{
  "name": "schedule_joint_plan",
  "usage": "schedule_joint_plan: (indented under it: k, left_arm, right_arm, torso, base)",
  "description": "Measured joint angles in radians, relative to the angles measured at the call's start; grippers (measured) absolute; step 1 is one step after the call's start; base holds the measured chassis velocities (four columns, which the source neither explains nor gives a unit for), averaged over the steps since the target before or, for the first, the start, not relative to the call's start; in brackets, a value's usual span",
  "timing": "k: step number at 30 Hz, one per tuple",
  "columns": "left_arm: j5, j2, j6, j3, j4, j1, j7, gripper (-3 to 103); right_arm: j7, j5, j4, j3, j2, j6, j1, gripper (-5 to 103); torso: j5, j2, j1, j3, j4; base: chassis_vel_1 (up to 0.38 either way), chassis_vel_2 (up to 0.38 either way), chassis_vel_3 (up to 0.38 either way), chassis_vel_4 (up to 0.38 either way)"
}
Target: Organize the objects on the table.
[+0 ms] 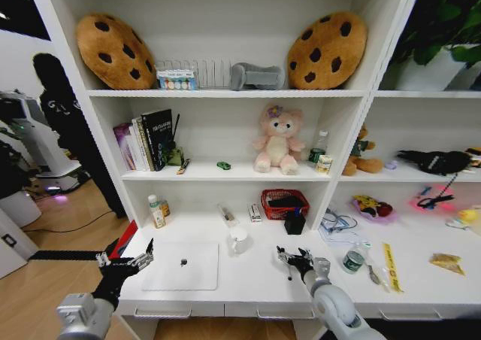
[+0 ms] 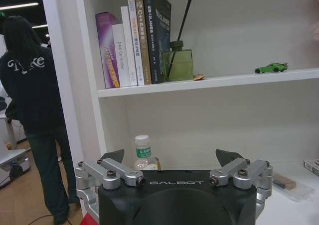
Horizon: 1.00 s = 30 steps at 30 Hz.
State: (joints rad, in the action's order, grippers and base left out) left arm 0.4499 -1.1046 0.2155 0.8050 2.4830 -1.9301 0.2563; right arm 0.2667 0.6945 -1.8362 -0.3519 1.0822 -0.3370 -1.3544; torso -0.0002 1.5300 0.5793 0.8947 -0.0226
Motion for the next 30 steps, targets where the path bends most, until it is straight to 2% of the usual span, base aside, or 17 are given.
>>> schedule_joint_plan:
  k: [9, 10, 15, 17, 19, 21, 23, 24, 25, 28, 29, 30]
  left_arm:
    - [0.0, 0.0, 0.0, 0.0, 0.0, 0.0, 0.0, 100]
    - [0.0, 0.0, 0.0, 0.0, 0.0, 0.0, 0.0, 100]
    - [0.0, 0.0, 0.0, 0.0, 0.0, 0.0, 0.0, 100]
    - [0.0, 0.0, 0.0, 0.0, 0.0, 0.0, 0.0, 100]
    - [0.0, 0.0, 0.0, 0.0, 0.0, 0.0, 0.0, 100]
    - [0.0, 0.0, 0.0, 0.0, 0.0, 0.0, 0.0, 100]
    - [0.0, 0.0, 0.0, 0.0, 0.0, 0.0, 0.0, 100]
    - [0.0, 0.0, 0.0, 0.0, 0.0, 0.0, 0.0, 100]
    - [0.0, 0.0, 0.0, 0.0, 0.0, 0.0, 0.0, 100]
    - [0.0, 0.0, 0.0, 0.0, 0.0, 0.0, 0.0, 100]
    - [0.0, 0.0, 0.0, 0.0, 0.0, 0.0, 0.0, 100]
    - [0.0, 0.0, 0.0, 0.0, 0.0, 0.0, 0.0, 100]
  right_arm:
    - [0.003, -0.023, 0.021, 0.008, 0.019, -0.005, -0.003, 101]
    - [0.004, -0.022, 0.025, 0.008, 0.021, -0.007, 0.005, 97]
    - [0.013, -0.013, 0.04, 0.024, 0.021, -0.023, 0.033, 94]
    - [0.021, 0.0, 0.056, 0.046, 0.02, -0.039, 0.058, 86]
    - [0.022, 0.001, 0.062, 0.052, 0.019, -0.042, 0.066, 84]
    - [0.023, 0.001, 0.075, 0.062, 0.014, -0.044, 0.081, 74]
    - [0.023, 0.001, 0.076, 0.062, 0.013, -0.044, 0.082, 74]
    - [0.023, 0.001, 0.078, 0.062, 0.011, -0.044, 0.084, 69]
    - [0.023, 0.001, 0.078, 0.062, 0.011, -0.044, 0.084, 69]
    - [0.023, 0.0, 0.076, 0.053, 0.001, -0.045, 0.074, 52]
    - [0.023, 0.0, 0.076, 0.053, 0.001, -0.045, 0.074, 52]
    - [0.023, 0.0, 0.073, 0.048, -0.003, -0.045, 0.067, 47]
  torso:
    - [0.0002, 0.0, 0.0, 0.0, -0.0001]
    - [0.0001, 0.0, 0.0, 0.0, -0.0001]
    - [0.0001, 0.0, 0.0, 0.0, -0.0001]
    - [0.0001, 0.0, 0.0, 0.0, 0.0]
    - [0.0001, 0.0, 0.0, 0.0, 0.0]
    - [0.0, 0.0, 0.0, 0.0, 0.0]
    - [0.0, 0.0, 0.0, 0.0, 0.0]
    - [0.0, 0.0, 0.0, 0.0, 0.0]
    - [0.0, 0.0, 0.0, 0.0, 0.0]
    - [0.0002, 0.0, 0.0, 0.0, 0.0001]
    - [0.0002, 0.0, 0.0, 0.0, 0.0001]
    - [0.0001, 0.0, 0.0, 0.0, 0.0001]
  base:
    - [0.0, 0.0, 0.0, 0.0]
    - [0.0, 0.0, 0.0, 0.0]
    - [0.0, 0.0, 0.0, 0.0]
    - [0.0, 0.0, 0.0, 0.0]
    - [0.0, 0.0, 0.0, 0.0]
    - [0.0, 0.0, 0.0, 0.0]
    - [0.0, 0.0, 0.0, 0.0]
    - [0.0, 0.0, 0.0, 0.0]
    - [0.0, 0.0, 0.0, 0.0]
    - [0.0, 0.0, 0.0, 0.0]
    - [0.0, 0.0, 0.0, 0.0]
    - [0.0, 0.0, 0.0, 0.0]
